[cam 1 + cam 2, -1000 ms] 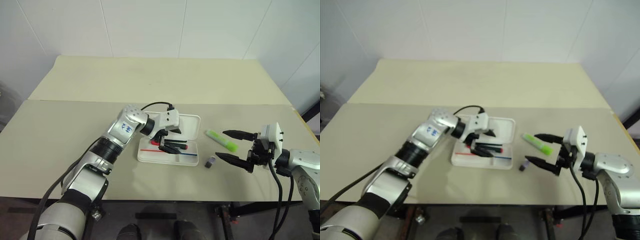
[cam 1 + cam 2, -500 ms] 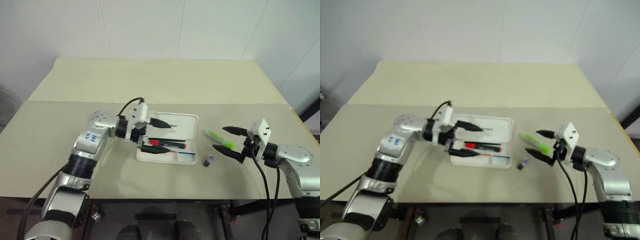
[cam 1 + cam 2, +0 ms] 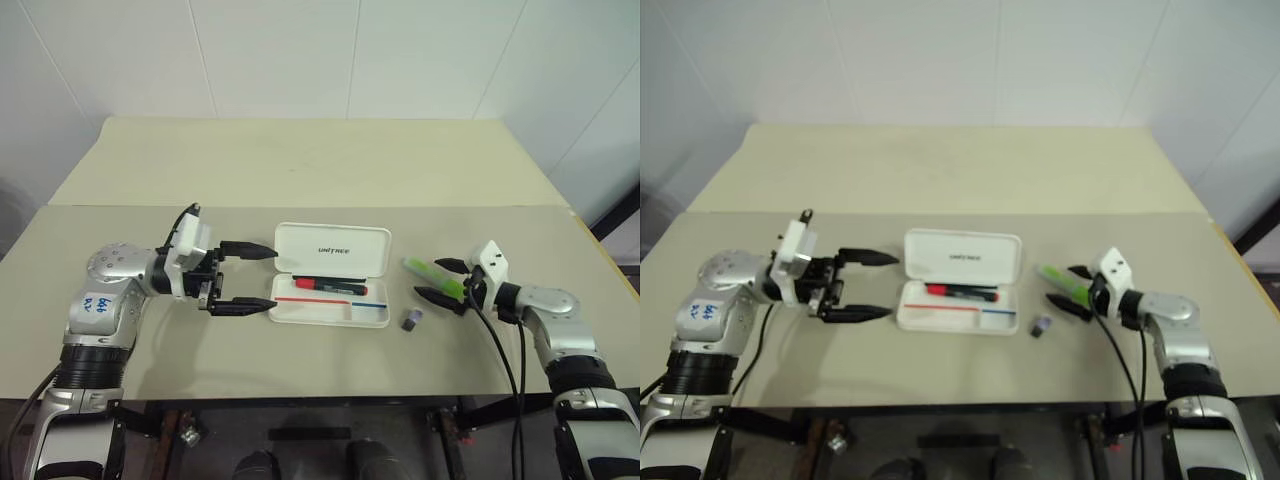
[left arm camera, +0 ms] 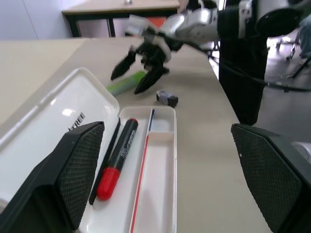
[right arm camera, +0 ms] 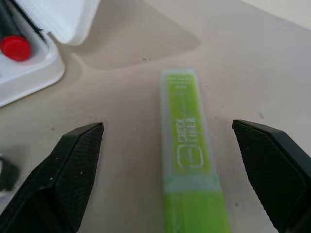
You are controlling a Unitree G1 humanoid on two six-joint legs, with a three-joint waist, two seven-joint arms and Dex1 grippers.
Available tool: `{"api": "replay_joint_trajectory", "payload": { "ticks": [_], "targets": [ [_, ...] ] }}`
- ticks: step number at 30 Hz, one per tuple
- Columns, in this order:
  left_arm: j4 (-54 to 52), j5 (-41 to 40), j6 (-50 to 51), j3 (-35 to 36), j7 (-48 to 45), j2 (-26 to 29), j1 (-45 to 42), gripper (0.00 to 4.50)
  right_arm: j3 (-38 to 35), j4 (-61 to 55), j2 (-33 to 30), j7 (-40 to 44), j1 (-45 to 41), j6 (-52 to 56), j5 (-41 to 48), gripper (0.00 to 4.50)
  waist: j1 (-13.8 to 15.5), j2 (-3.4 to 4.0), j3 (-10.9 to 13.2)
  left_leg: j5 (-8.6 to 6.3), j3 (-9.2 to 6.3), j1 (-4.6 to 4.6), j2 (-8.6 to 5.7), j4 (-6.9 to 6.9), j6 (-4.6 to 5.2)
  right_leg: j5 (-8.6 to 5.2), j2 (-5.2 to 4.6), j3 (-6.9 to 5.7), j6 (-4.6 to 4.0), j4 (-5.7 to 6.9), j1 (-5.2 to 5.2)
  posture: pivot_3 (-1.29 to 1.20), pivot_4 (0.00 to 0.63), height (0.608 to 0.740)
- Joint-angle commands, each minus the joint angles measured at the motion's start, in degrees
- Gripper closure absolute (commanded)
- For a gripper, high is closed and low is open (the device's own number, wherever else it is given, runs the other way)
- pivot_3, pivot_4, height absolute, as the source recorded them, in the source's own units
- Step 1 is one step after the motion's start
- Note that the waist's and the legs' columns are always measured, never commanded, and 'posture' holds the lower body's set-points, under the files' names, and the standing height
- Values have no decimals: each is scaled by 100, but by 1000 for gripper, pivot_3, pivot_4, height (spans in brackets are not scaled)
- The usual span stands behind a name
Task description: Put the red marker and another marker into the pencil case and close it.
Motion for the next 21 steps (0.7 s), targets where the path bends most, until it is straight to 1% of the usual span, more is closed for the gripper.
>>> {"api": "replay_joint_trajectory", "payload": {
  "ticks": [1,6,9,11,12,13,14,16,17,18,21],
  "targets": [
    [-9,-214,-176,199,-126,120,33,50,-37,353,-4,34,-200,-84,-60,0,-8,0,0,0,0,0,0,0,0,0,0,0,0,-1,0,0,150,740],
    [-72,-407,-180,283,-127,94,11,50,54,725,8,-21,-328,66,-207,0,-80,0,0,0,-1,2,0,3,0,0,-1,0,1,1,5,0,150,740],
    [-89,-489,-186,343,-174,119,28,0,135,907,-20,-160,-347,92,-360,630,-97,-1,-1,0,-3,13,0,6,0,1,-1,-1,1,0,18,0,150,740],
    [-87,-539,-192,389,-196,134,35,0,140,940,-24,-172,-347,105,-374,1225,-97,-2,-1,-1,-8,28,0,12,2,2,-2,-5,2,-4,43,0,150,740],
    [-91,-569,-186,416,-212,151,41,0,138,951,-33,-182,-342,101,-375,1512,-95,-2,-1,-2,-10,43,-1,14,3,2,-3,-6,3,-11,64,0,150,740],
    [-95,-596,-180,436,-226,166,46,0,135,963,-40,-189,-339,89,-376,1918,-94,-2,-1,-3,-10,61,-3,14,6,2,-6,-7,3,-18,86,0,150,740],
    [-94,-629,-171,464,-247,185,53,0,123,973,-52,-192,-333,68,-371,2191,-95,-2,-1,-6,-10,81,-6,13,10,2,-10,-6,2,-23,107,0,150,740],
    [-93,-677,-156,500,-278,208,61,0,97,984,-63,-195,-327,37,-362,2883,-96,-2,-1,-9,-11,95,-7,13,16,1,-15,-7,-18,-45,130,0,150,740],
    [-98,-687,-153,506,-283,210,67,0,89,988,-65,-194,-324,27,-362,3160,-96,-2,-1,-7,-12,95,-6,12,18,4,-16,-9,-28,-55,136,0,150,740],
    [-104,-744,-131,545,-319,215,74,0,36,944,-81,-199,-317,-28,-325,3385,-96,-2,-1,-6,-13,96,-6,12,21,7,-18,-10,-34,-63,140,0,150,740],
    [-113,-921,-62,649,-424,253,111,0,-99,763,-132,-218,-305,-235,-224,3375,-98,-2,-1,-4,-13,95,-6,10,27,15,-22,-14,-44,-88,149,0,150,740]
  ]
}}
